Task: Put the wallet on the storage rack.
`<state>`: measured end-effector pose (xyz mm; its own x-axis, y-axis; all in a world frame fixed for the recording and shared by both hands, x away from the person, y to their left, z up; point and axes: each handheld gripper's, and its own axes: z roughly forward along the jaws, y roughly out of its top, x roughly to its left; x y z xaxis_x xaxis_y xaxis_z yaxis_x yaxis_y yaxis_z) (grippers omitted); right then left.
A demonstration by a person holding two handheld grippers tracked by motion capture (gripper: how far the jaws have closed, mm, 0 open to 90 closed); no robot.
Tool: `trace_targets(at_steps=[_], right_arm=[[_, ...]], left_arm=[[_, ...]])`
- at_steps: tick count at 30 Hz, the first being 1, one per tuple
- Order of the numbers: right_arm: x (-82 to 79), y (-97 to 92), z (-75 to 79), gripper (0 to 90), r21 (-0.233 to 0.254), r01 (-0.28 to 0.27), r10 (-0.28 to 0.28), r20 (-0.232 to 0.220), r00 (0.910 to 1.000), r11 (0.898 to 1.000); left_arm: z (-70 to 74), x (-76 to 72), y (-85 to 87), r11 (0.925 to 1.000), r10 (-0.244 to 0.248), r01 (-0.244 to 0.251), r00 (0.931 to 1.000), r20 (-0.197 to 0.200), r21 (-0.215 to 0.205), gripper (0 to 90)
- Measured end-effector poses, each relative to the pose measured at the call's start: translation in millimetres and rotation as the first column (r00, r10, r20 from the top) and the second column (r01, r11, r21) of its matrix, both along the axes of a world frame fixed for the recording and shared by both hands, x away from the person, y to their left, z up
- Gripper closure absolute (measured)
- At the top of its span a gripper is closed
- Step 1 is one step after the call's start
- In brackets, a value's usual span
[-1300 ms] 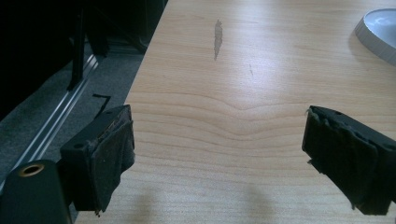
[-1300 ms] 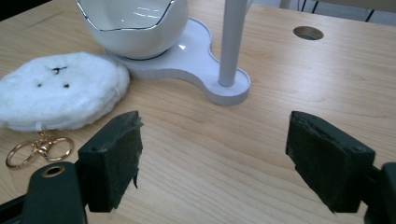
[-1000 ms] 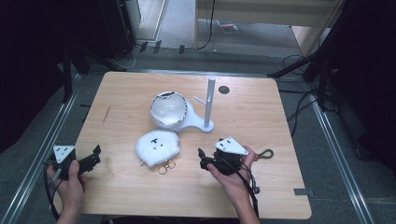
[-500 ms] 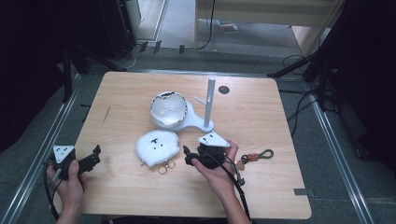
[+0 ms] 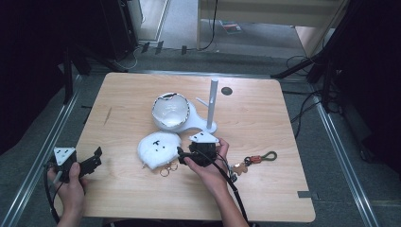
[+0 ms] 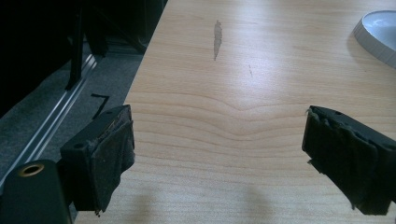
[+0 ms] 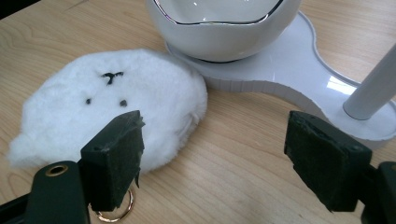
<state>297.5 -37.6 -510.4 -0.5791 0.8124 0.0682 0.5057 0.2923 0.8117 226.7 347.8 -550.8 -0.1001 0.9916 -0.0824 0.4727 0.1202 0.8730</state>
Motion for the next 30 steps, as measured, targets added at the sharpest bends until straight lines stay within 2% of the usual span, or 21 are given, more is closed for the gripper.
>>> trace_targets(at_steps=[4, 5, 15, 24, 30], right_arm=[[4.4, 4.9, -2.4, 19.8, 0.007, -0.003, 0.003, -0.011, 0.9999, 1.0], [8.2, 9.3, -4.8, 19.4, 0.008, -0.009, 0.01, -0.026, 0.9996, 1.0], [23.0, 24.5, -14.2, 18.9, -0.008, -0.019, 0.018, -0.058, 0.9982, 1.0], [30.2, 34.1, -23.3, 18.1, -0.026, -0.031, 0.029, -0.086, 0.9959, 0.999], [34.0, 38.0, -25.8, 17.4, -0.015, -0.043, 0.041, -0.111, 0.993, 0.999]], left_arm=[[0.0, 0.0, 0.1, 1.0, -0.002, 0.002, 1.0, -0.001, -0.001, 10.0], [0.0, 0.1, 0.1, 1.0, -0.002, 0.002, 1.0, -0.001, -0.001, 10.0], [0.0, 0.3, 0.2, 1.0, -0.004, 0.004, 1.0, 0.001, -0.002, 10.0], [0.0, 0.4, 0.2, 1.0, -0.004, 0.004, 1.0, 0.0, -0.002, 10.0], [0.0, 0.6, 0.2, 1.0, -0.005, 0.005, 1.0, -0.001, 0.0, 10.0]])
